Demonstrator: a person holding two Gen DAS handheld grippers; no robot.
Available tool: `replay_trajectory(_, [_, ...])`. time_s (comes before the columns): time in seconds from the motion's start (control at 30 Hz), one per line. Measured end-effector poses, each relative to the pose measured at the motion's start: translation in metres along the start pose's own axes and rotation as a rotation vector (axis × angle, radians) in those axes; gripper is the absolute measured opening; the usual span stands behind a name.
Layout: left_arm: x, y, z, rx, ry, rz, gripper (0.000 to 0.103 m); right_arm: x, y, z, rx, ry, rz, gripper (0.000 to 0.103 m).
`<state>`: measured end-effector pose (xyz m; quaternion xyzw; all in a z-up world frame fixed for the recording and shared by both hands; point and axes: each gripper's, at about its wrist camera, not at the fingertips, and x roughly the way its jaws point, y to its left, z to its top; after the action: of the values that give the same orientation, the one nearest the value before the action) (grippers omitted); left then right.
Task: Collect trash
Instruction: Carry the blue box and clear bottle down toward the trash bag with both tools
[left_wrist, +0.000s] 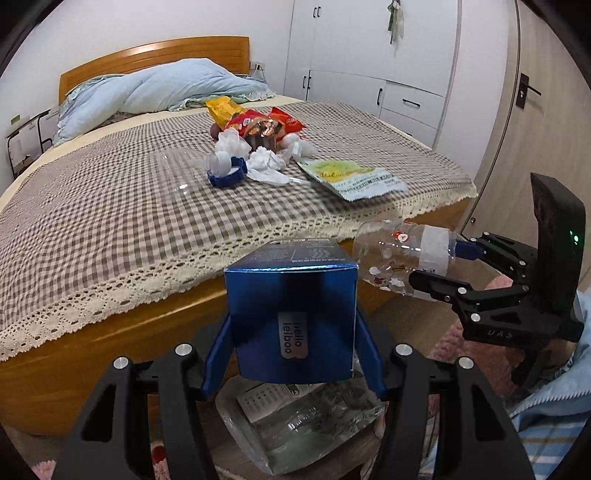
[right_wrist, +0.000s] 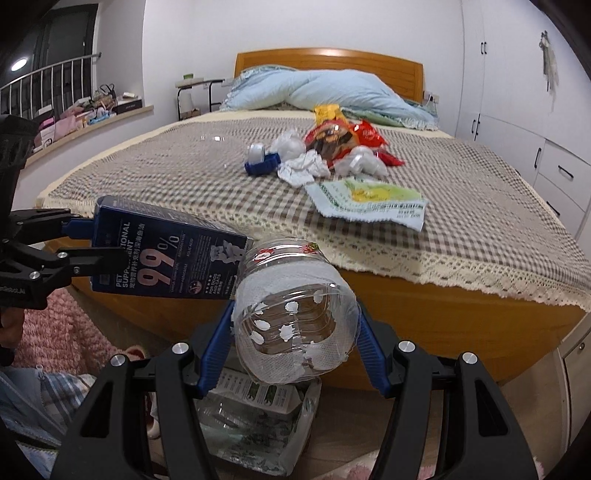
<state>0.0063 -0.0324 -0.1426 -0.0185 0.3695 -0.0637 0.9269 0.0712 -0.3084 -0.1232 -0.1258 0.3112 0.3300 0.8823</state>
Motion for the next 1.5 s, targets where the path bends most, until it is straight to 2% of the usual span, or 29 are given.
replay_trajectory(0.17, [-0.002,-0.005,-0.011,0.022,0.001,-0.004,0.057,0.002,0.004,-0.006,-0.006,0.029,0.003,0.061])
replay_trajectory(0.53, [0.013,-0.001,-0.037,0.007,0.089,-0.017,0.057,0.01,0.011,-0.016,-0.018,0.091,0.009,0.061])
replay_trajectory(0.9, [0.034,0.002,-0.058,0.002,0.164,-0.025,0.057,0.027,0.013,-0.03,-0.011,0.189,0.003,0.061])
replay_trajectory(1.5, [0.074,-0.006,-0.081,0.062,0.274,0.022,0.057,0.048,0.015,-0.058,-0.012,0.31,0.006,0.061])
